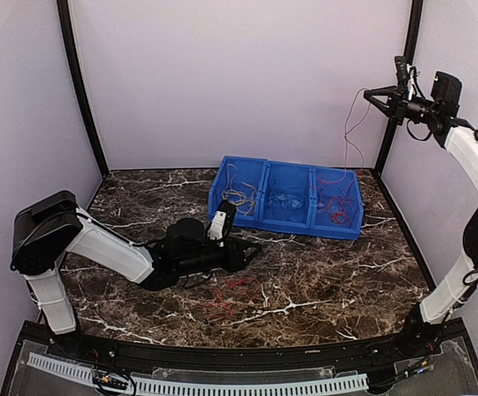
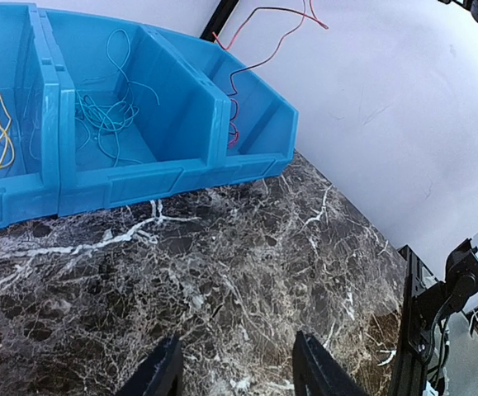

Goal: Untangle the cables

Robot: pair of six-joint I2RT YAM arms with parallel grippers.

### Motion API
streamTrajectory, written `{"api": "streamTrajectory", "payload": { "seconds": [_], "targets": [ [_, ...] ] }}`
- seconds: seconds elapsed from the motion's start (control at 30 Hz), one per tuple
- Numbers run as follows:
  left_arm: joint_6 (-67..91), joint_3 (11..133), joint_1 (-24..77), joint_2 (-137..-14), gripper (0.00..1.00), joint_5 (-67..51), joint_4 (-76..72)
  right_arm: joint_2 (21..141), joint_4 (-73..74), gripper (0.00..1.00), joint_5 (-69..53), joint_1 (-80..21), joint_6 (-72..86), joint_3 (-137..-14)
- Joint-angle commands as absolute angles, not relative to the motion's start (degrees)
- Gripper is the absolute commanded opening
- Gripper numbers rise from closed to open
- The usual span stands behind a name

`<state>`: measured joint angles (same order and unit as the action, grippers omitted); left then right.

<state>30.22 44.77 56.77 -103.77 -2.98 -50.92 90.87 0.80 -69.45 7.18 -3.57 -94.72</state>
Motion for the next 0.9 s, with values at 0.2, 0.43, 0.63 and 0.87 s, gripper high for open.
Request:
{"api": "streamTrajectory", "payload": {
  "seconds": [0.2,0.43,0.63,0.87],
  "targets": [
    [28.42,42.05,56.81,-96.80,0.47,-0.85,-49.59,95.68,11.48,0.00,-63.07,7.46,-17.93,-91.80],
    [27.95,41.21,56.78,-96.30,0.48,-0.75,-49.23,99.16,18.19,0.00,-57.37,6.99,-26.96,-92.20],
    [27.56,40.34,56.79,-95.07,0.48,1.27,-48.72,104.27,30.70,0.00,-46.28,3.32,-37.16,-93.62],
    [24.86,39.22,56.86,-92.15,0.48,4.37,-45.78,110.21,42.80,0.02,-34.81,-3.50,-40.40,-95.78]
  ]
}}
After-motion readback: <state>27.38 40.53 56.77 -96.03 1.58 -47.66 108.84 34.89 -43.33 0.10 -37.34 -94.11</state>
